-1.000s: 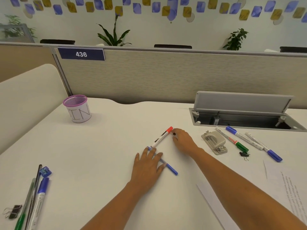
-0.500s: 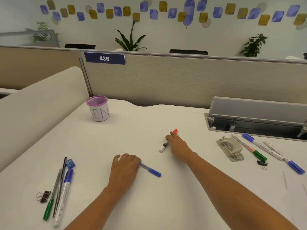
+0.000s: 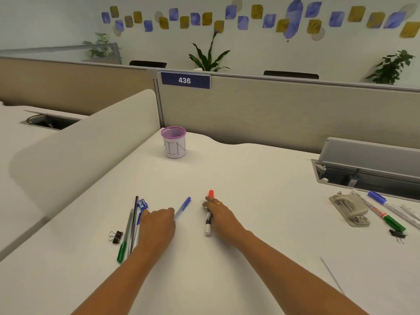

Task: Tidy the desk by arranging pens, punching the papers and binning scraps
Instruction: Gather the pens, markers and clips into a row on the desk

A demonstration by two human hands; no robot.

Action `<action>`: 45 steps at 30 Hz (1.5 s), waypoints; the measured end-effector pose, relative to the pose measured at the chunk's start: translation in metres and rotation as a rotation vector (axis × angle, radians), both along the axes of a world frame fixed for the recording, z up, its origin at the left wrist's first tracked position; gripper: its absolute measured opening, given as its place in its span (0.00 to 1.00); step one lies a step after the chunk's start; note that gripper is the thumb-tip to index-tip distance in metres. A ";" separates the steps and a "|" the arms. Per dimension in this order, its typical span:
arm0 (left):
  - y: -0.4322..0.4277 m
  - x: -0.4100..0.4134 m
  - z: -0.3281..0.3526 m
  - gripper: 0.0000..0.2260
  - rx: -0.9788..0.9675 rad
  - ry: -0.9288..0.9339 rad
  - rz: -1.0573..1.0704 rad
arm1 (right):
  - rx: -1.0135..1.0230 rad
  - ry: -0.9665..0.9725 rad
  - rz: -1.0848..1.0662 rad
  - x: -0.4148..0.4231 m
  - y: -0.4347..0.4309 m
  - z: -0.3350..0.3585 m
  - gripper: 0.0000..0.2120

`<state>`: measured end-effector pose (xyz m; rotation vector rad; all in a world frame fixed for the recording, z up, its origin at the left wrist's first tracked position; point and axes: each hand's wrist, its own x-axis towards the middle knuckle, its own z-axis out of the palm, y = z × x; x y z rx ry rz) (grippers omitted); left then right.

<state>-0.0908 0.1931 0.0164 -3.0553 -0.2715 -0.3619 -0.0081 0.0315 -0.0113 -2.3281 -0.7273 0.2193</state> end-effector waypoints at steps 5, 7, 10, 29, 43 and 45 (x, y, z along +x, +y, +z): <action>0.024 -0.012 -0.006 0.11 -0.081 0.042 0.162 | 0.028 0.029 0.069 -0.031 0.051 0.002 0.20; 0.030 -0.016 -0.006 0.14 -0.139 -0.034 0.195 | 0.055 0.072 0.067 -0.039 0.068 0.000 0.21; 0.042 -0.028 -0.010 0.16 -0.246 -0.120 0.215 | 0.112 0.094 0.097 -0.051 0.088 0.000 0.25; 0.073 -0.050 -0.035 0.19 -0.364 0.036 0.176 | 0.119 0.141 0.022 -0.064 0.110 0.000 0.21; 0.087 -0.058 -0.021 0.19 -0.335 0.092 0.172 | 0.122 0.138 0.012 -0.080 0.123 0.003 0.23; 0.081 -0.058 -0.018 0.19 -0.309 0.097 0.174 | 0.074 0.111 0.019 -0.081 0.119 0.006 0.24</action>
